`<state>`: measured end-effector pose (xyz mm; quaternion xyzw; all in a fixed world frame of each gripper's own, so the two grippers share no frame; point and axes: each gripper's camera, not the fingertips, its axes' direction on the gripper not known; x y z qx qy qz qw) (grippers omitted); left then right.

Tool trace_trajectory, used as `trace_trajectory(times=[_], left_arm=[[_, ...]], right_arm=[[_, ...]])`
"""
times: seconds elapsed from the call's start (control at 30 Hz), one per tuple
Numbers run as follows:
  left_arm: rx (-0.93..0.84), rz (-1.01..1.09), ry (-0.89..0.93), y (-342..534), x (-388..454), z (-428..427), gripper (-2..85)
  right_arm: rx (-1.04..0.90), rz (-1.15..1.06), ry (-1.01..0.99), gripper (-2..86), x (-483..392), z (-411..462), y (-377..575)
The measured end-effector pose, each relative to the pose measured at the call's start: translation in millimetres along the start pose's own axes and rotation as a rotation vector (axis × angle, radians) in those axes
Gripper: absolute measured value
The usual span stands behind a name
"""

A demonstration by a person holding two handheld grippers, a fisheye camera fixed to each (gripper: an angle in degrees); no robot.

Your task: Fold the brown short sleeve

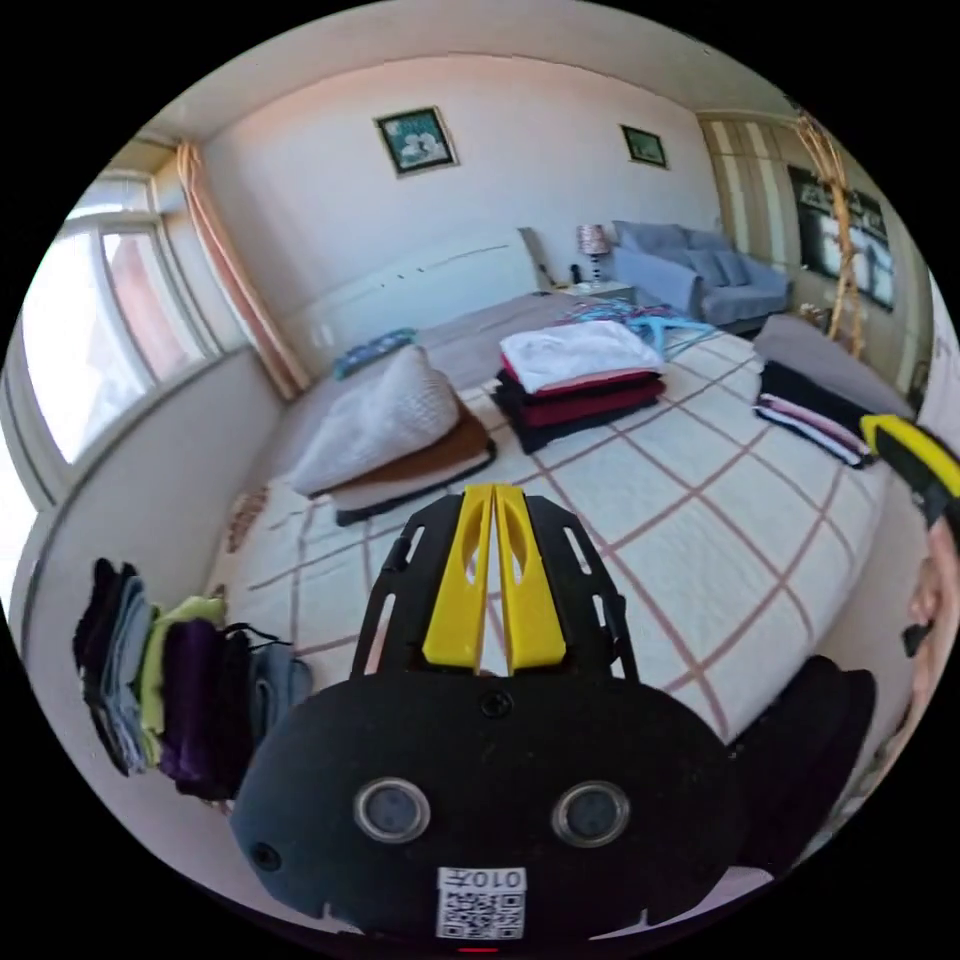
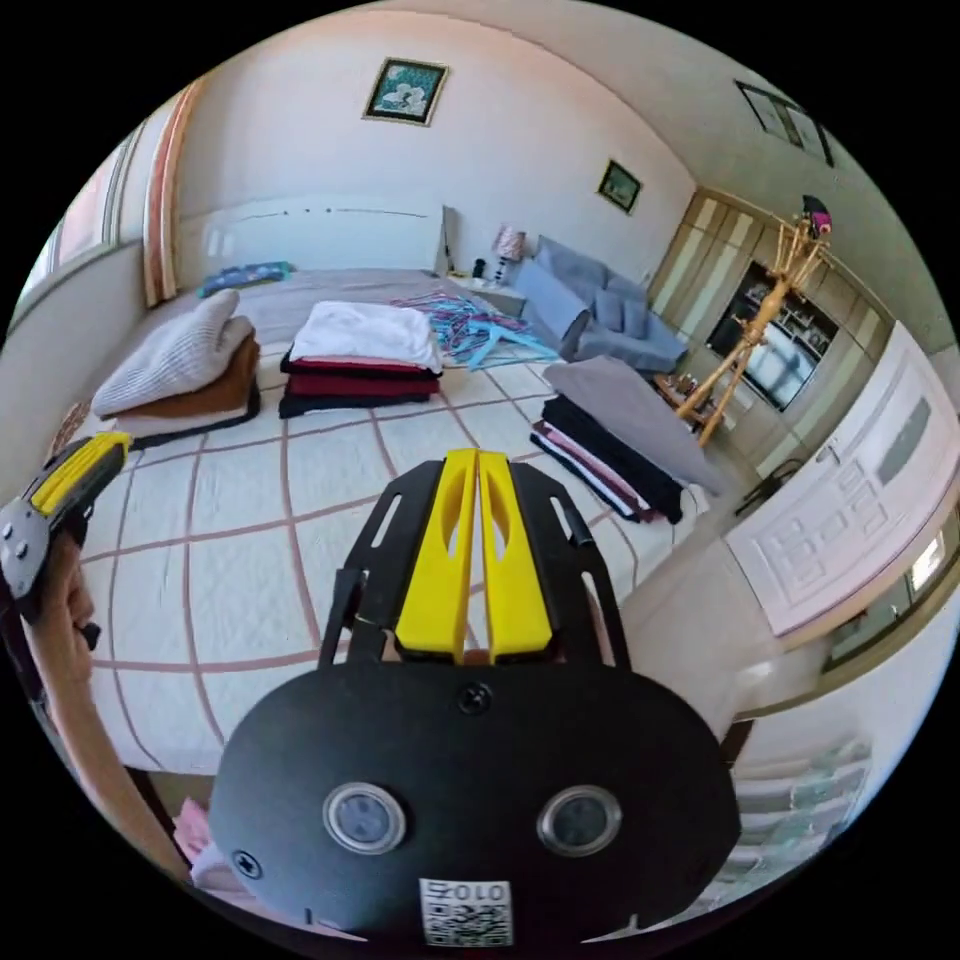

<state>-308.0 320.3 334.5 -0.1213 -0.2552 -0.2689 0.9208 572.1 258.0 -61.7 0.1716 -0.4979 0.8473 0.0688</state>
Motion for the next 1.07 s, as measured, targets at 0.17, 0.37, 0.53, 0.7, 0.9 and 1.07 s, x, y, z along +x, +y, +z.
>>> trace_trajectory(times=[0.17,0.37,0.53,0.7,0.9,1.07], left_arm=[[0.007,-0.051,0.089,2,-55,3,-0.2],[-0.034,-0.062,0.058,-2,-64,30,-0.1],[-0.099,-0.117,0.208,-13,-73,62,-0.2],[-0.112,-0.148,0.19,-33,-64,88,-0.2],[-0.112,-0.131,0.171,-75,-36,119,-0.1],[-0.041,-0.085,0.159,-116,-16,142,0.3]], right_arm=[[0.029,-0.061,0.179,1.8,-15,0,2],[-0.001,-0.023,0.019,1.8,-5,14,-11],[-0.082,-0.014,-0.059,1.7,12,43,-20],[-0.127,0.007,-0.127,1.6,31,72,-29],[-0.172,-0.002,-0.117,1.6,52,105,-43],[-0.139,-0.037,-0.155,1.8,74,121,-45]])
